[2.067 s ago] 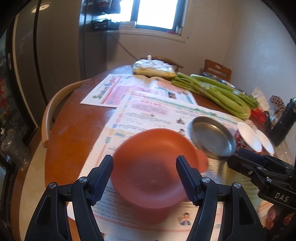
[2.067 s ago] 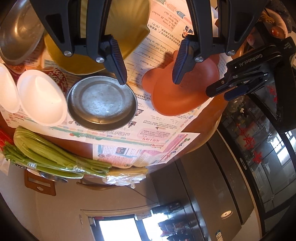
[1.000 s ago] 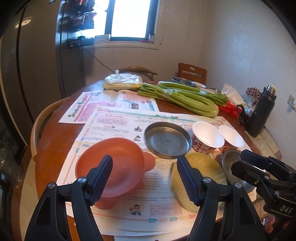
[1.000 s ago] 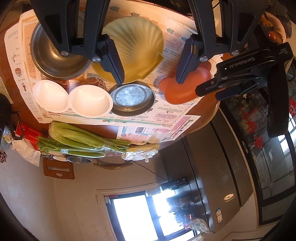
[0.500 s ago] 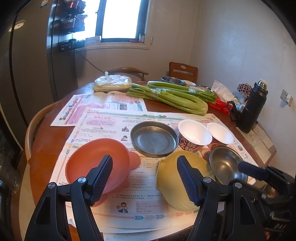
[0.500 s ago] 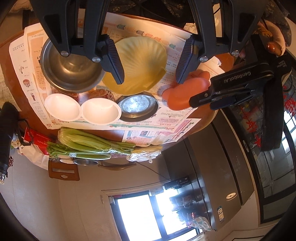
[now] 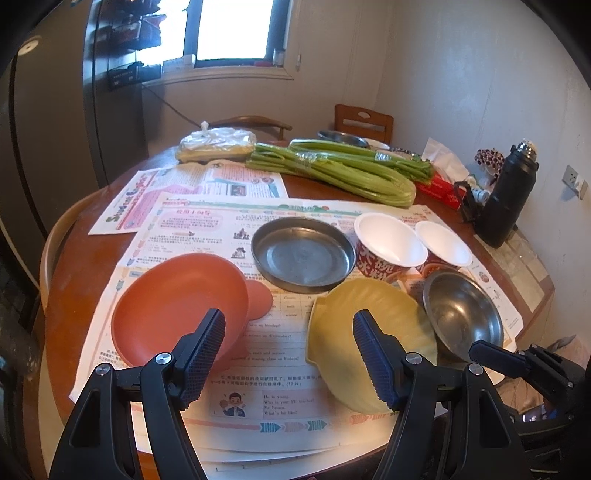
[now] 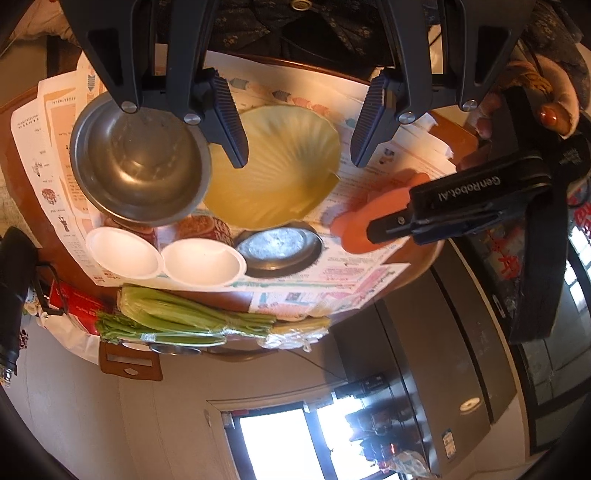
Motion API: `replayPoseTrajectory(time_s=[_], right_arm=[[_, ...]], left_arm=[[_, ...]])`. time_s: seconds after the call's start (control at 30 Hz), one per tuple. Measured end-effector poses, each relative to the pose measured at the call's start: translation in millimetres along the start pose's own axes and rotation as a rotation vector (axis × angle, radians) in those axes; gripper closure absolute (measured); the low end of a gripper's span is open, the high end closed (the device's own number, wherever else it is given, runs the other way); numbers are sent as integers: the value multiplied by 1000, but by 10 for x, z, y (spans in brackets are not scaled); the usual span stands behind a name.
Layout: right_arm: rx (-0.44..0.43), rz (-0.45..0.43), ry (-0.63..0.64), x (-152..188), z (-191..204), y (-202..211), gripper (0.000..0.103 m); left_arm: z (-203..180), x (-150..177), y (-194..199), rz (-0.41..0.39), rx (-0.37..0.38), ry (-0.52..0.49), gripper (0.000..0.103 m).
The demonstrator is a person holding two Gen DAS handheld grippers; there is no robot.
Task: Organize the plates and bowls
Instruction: 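Move the left tool to the yellow scalloped plate and grasp its rim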
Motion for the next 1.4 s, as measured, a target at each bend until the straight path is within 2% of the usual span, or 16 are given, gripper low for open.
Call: replayPoseTrajectory(time_s=[0.23,0.5,0.9,1.2,1.27,1.3,1.37,1.4], right_arm=[[-17,65,-60,201,-80,-171,46],[36,119,-117,344,-239,-354,46],[94,130,-156,374,-369,-589,46],[118,115,-96,310,-297,-710,46],[109,118,-89,314,-277,-740,46],[103,118,-85,315,-263,-756,46],[96,120,-80,314,-243,-774,46],[91,121,-79,313,-236,-781,46]], left_arm=[[-18,83,-159,38,0,-6,29],[-24,199,-453,98,-11,-18,29],[-89,259,-866,157,-22,-47,29],[-116,330,-1064,195,-11,-44,30],[-113,344,-1078,196,-9,-39,35],[-118,347,-1072,193,-6,-41,42],[-140,357,-1056,201,16,-38,50],[-149,367,-1047,207,30,-37,51]])
Point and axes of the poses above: each gripper's, at about its wrist camera, not at the fingertips, and y roughly against the way its jaws point, z to its left, x to its underside, the point moved 7 cm from there along -y, roughly the way its jaws point, and after that the axes turned 12 degrees about y, right-handed, at the moved point
